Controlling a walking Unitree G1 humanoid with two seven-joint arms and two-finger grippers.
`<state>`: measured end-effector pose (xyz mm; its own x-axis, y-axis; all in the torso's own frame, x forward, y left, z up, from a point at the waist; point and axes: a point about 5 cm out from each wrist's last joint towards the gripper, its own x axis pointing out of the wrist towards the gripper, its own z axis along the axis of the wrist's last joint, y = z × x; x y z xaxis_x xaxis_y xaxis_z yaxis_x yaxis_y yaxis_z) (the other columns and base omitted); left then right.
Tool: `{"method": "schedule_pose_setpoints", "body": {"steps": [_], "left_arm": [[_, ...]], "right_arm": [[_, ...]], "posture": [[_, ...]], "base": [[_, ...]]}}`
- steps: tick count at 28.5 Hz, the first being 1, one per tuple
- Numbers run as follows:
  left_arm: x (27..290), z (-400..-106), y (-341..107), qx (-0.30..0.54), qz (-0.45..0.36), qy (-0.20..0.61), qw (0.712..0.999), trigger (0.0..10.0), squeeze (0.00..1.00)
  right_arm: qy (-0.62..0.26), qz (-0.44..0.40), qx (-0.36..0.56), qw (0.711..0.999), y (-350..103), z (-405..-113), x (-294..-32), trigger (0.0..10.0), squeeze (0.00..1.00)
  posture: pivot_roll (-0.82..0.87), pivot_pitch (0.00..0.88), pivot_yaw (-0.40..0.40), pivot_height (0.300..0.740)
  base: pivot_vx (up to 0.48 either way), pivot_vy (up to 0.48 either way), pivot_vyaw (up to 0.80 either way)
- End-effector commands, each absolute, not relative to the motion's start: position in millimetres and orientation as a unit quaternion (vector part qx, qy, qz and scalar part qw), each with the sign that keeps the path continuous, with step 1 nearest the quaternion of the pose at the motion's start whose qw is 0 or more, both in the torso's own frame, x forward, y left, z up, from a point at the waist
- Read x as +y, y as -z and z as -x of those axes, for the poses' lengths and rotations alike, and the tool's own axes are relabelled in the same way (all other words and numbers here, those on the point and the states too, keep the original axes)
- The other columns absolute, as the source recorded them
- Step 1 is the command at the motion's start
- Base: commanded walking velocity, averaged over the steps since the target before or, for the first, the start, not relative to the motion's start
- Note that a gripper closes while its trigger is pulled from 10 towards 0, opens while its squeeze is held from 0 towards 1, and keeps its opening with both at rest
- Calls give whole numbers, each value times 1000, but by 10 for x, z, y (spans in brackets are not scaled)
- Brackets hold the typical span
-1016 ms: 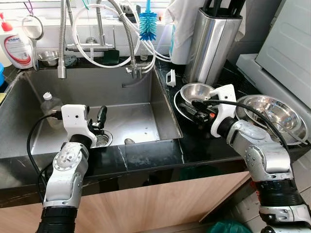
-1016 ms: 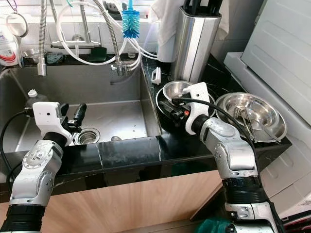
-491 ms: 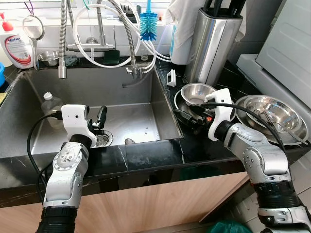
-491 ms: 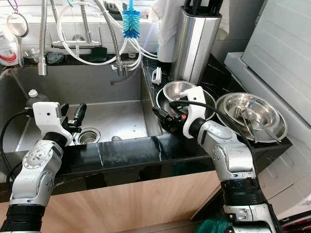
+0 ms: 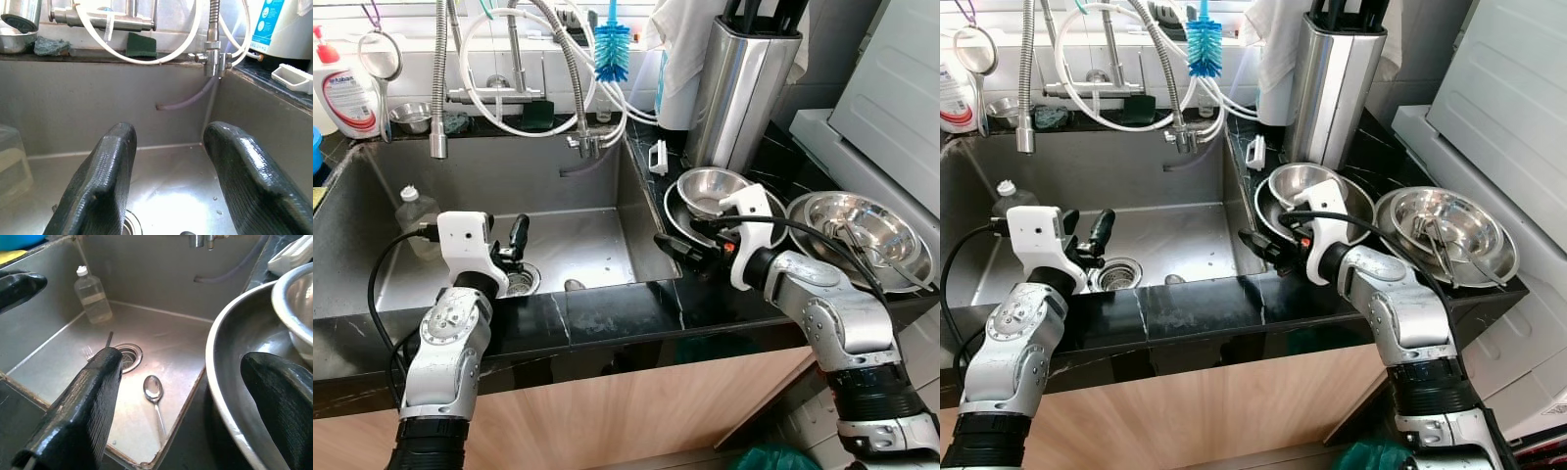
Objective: Kitchen organization
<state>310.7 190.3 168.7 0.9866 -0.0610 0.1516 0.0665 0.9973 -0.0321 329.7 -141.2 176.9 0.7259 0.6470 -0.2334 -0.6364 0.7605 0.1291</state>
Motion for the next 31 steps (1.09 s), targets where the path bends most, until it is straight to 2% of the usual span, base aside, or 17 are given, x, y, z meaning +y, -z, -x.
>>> {"method": "schedule_pose_setpoints", "body": {"steps": [1, 31], "left_arm": [[1892, -3084, -1715, -79, 22, 39, 996, 10000, 0], [1898, -3081, -1728, -79, 20, 40, 996, 10000, 0]], "right_arm": [[-347, -17, 145, 927, -1735, -3281, -1415, 10000, 0], [-378, -26, 134, 916, -1792, -3114, -1266, 10000, 0]], "posture": [[69, 15, -42, 740], [69, 20, -43, 740]], "base": [[0, 0, 0], [0, 0, 0]]}}
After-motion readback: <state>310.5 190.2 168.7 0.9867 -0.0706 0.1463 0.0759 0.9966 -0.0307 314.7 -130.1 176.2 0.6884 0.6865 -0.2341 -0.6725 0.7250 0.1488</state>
